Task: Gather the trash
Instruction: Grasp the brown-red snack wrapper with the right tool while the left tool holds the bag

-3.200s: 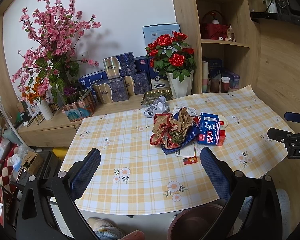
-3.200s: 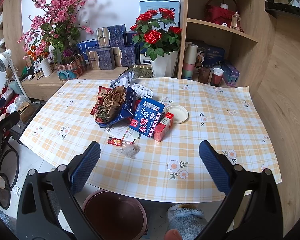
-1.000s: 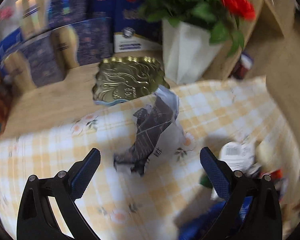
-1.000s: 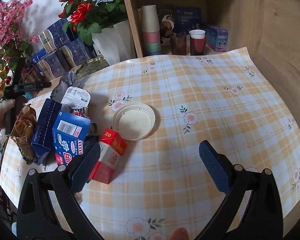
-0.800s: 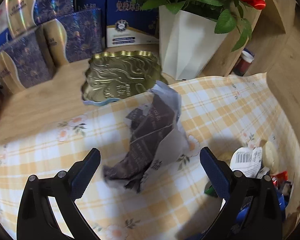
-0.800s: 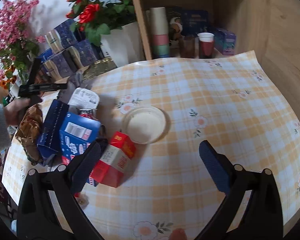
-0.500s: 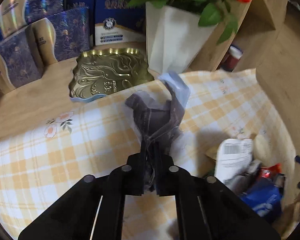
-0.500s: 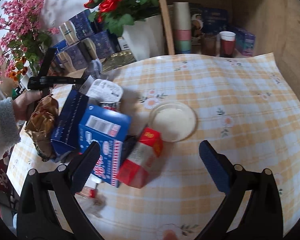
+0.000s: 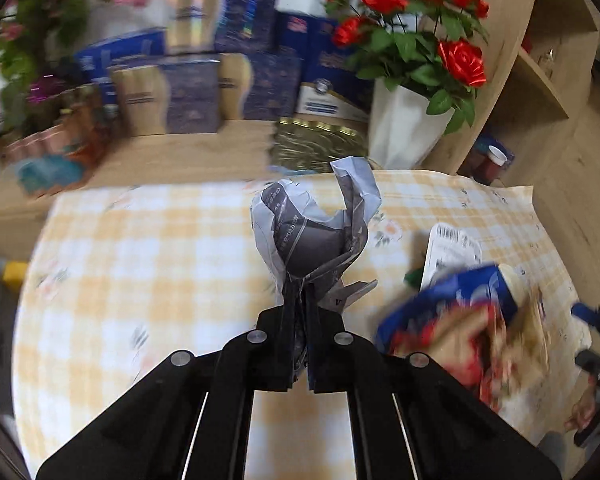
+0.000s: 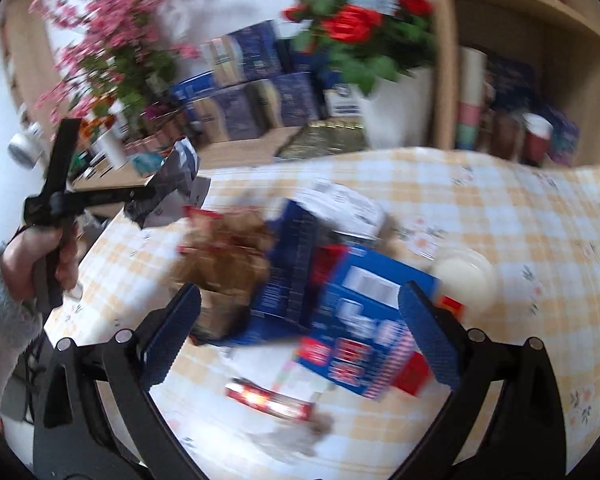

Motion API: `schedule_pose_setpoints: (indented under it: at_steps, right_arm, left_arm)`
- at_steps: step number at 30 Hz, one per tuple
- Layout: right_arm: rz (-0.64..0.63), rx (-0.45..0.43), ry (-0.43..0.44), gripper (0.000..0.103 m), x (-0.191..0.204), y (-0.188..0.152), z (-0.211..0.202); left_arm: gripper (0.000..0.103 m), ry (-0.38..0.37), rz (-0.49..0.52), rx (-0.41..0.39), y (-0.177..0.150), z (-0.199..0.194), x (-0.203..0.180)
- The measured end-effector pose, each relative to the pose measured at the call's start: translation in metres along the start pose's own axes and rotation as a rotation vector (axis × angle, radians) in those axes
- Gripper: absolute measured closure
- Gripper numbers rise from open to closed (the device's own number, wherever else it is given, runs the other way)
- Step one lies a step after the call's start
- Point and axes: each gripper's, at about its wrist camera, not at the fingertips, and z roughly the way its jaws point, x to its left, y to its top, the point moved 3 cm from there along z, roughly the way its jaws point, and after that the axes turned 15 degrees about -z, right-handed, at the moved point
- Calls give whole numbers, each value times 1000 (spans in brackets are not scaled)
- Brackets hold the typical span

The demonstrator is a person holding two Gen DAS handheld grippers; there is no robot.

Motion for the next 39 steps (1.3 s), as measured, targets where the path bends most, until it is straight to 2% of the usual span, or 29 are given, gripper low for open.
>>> schedule_pose_setpoints:
  at_steps: [4,7,11,13,14,16,20,29,39]
  right_arm:
    - [-57,1,5,6,29,17,19]
    - [-109,20,-38,6,49,24,40]
    - [-157,53,-86,9,63,24,59]
    - [-196,90,-114,33,68,22,67]
    - [-204,106,-117,39,69,22,69]
    - [-194,105,-114,70,65,21,66]
    - [-148,57,-109,84,56,27,48]
    - [-82,-80,-125,89,48,35,-24]
    - [-95,-146,-154,89,54,17,-103]
  left_arm:
    - [98,12,-70,-56,-39,-43,22]
    - [98,-8,-155,-77,-67,-65,35]
    - [98,-27,-215,-87,-96,-84,42]
    - [98,-39,-239,-89,-108,-91,43]
    - [98,-46,-250,-92,-113,-95,44]
    - [98,-49,-252,-111,-121,-104,44]
    - [98,-56,-260,-138,-127,-119,42]
    - [98,-69,-228,-155,-135,-148,24]
    - [98,-119,-190,-158,-163,-180,-12]
